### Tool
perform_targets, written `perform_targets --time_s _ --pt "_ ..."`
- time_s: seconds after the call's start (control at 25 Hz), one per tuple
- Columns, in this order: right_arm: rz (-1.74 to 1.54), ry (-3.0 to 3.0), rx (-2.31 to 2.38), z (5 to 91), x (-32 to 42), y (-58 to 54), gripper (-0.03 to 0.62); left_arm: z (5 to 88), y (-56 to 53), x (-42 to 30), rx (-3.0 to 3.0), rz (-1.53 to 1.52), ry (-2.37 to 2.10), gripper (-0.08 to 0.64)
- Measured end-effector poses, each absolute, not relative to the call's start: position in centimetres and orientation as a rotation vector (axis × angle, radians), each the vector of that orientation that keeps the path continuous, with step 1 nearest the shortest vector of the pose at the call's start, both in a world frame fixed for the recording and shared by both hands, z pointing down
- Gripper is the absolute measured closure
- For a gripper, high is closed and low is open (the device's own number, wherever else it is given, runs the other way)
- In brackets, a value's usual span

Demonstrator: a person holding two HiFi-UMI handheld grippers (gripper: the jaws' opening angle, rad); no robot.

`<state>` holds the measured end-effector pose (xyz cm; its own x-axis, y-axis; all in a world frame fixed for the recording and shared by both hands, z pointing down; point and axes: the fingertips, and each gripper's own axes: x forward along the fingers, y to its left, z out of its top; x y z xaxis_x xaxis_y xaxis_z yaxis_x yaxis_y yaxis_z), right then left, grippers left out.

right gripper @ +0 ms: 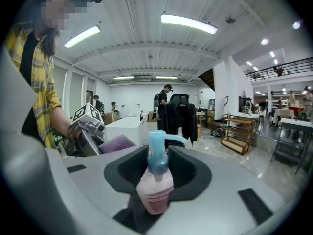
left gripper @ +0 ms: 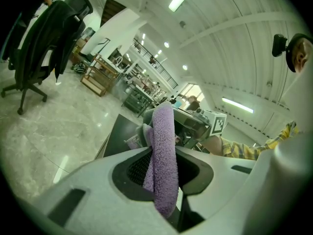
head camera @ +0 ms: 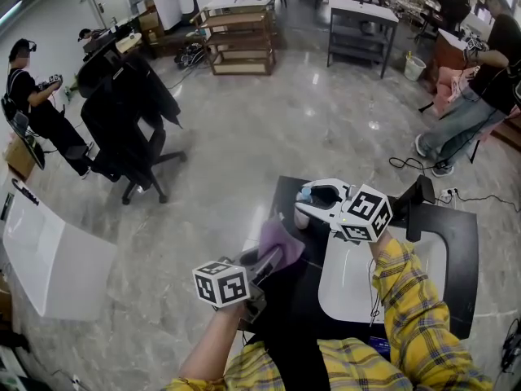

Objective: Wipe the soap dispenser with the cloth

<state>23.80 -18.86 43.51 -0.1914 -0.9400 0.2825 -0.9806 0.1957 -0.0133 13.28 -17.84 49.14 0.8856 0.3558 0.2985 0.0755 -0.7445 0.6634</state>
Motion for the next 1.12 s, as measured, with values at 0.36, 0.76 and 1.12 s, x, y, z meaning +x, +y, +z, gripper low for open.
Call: perform_targets --time_s 0.36,0.76,1.12 --pt "0.330 -1.927 2.273 43.4 25.1 -18.1 0.472 48.7 -17.4 14.0 2.376 0.511 0.291 0.485" --pt "0.448 -1.558 2.574 43.5 25.9 -17.5 0.472 47.9 -17.8 14.0 2.370 0.467 0.243 0.485" --pt "0.439 -1.416 2.686 43.6 25.9 -17.3 0.471 47.0 -17.8 14.5 2.372 0.398 0.250 0.485"
